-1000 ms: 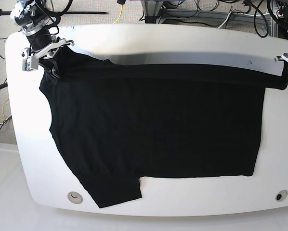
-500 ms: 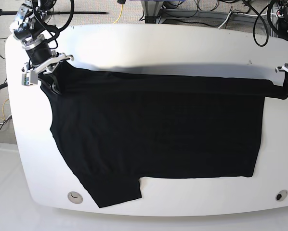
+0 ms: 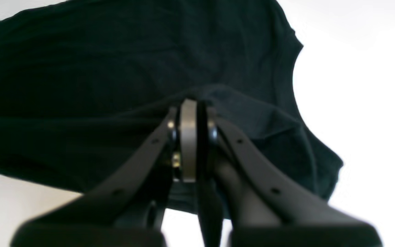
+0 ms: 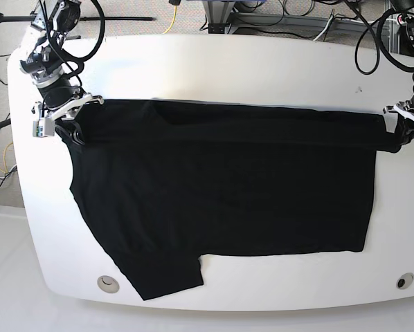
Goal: Fold the T-shirt properly
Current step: 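Lower the held shoulder edge onto the table with both grippers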
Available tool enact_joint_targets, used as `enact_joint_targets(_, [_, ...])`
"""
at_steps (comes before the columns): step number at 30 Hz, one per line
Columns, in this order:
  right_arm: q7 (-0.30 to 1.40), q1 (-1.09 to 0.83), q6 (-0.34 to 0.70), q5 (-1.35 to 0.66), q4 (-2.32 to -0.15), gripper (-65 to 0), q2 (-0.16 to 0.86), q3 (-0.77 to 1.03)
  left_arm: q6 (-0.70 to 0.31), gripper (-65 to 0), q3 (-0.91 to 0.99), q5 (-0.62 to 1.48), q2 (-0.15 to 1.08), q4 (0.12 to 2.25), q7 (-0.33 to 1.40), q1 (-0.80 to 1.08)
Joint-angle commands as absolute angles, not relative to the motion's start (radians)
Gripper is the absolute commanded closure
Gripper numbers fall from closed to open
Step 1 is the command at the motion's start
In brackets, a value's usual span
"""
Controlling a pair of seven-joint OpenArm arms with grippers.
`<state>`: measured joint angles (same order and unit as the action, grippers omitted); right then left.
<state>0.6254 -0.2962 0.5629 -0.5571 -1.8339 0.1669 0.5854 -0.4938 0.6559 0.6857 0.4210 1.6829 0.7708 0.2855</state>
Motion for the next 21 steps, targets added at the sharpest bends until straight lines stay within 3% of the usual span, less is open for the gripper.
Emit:
enact_joint_targets(1, [0.591, -0.269, 0.561, -0.562, -1.828, 0.0, 0.191, 0.584, -0.484, 0.0, 0.652, 0.665, 0.441, 1.698, 0.747, 0.272])
enact_joint_targets(21, [0.572, -0.124, 0.560, -0.500, -1.699, 0.0, 0.234, 0.499, -0.486, 0.0, 0.618, 0.540, 0.446, 1.589, 0.689, 0.139])
